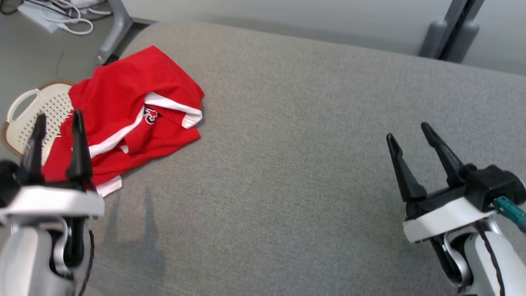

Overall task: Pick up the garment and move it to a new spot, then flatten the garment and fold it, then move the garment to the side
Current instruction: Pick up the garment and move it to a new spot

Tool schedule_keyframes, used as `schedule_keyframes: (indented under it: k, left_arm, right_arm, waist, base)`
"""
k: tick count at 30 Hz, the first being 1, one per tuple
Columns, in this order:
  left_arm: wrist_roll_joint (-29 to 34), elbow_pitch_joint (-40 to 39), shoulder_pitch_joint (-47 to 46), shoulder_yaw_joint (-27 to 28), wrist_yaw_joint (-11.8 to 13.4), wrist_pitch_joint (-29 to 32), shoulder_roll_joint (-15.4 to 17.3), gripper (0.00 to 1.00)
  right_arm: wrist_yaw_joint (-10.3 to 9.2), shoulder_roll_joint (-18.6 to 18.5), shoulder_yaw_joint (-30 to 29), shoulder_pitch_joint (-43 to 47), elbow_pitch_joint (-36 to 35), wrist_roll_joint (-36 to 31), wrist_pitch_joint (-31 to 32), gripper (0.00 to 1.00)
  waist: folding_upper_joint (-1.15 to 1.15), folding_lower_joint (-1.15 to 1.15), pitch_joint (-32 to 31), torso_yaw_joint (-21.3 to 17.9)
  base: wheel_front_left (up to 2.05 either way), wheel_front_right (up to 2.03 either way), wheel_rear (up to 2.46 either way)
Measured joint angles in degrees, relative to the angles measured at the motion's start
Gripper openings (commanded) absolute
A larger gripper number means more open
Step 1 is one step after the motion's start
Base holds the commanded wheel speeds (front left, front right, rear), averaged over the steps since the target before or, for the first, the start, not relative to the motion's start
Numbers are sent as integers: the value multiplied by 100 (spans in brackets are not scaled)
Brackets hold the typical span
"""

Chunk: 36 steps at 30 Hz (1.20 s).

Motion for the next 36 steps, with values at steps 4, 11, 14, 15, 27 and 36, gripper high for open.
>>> schedule_keyframes:
  k: [4, 11, 14, 15, 27, 36]
  left_arm:
    - [-122, 218, -713, -46, -170, 169, 56, 100]
    - [-393, 1461, -1905, -198, -528, 639, 144, 100]
    - [-555, 2251, -2241, -229, -672, 797, 146, 100]
    - [-604, 2483, -2325, -261, -715, 854, 148, 100]
    - [-910, 4236, -3188, -542, -894, 909, 222, 8]
    - [-1057, 4346, -3343, -757, -912, 336, 342, 0]
  right_arm:
    - [0, -78, 49, -206, -183, -63, 137, 100]
    - [0, -165, 87, -452, -422, -179, 300, 100]
    - [0, -172, 121, -527, -455, -193, 308, 100]
    - [0, -171, 125, -543, -458, -193, 308, 100]
    - [0, -199, 145, -667, -506, -223, 326, 100]
    - [0, -188, 182, -678, -448, -198, 279, 100]
  waist:
    - [0, 0, 313, -86]
    - [0, 0, 954, -314]
    - [0, 0, 1188, -427]
    - [0, 0, 1249, -464]
    - [0, 0, 1602, -585]
    - [0, 0, 1504, -575]
  base:
    - [0, 0, 0]
    - [0, 0, 0]
    - [0, 0, 0]
    - [0, 0, 0]
    - [0, 0, 0]
    - [0, 0, 0]
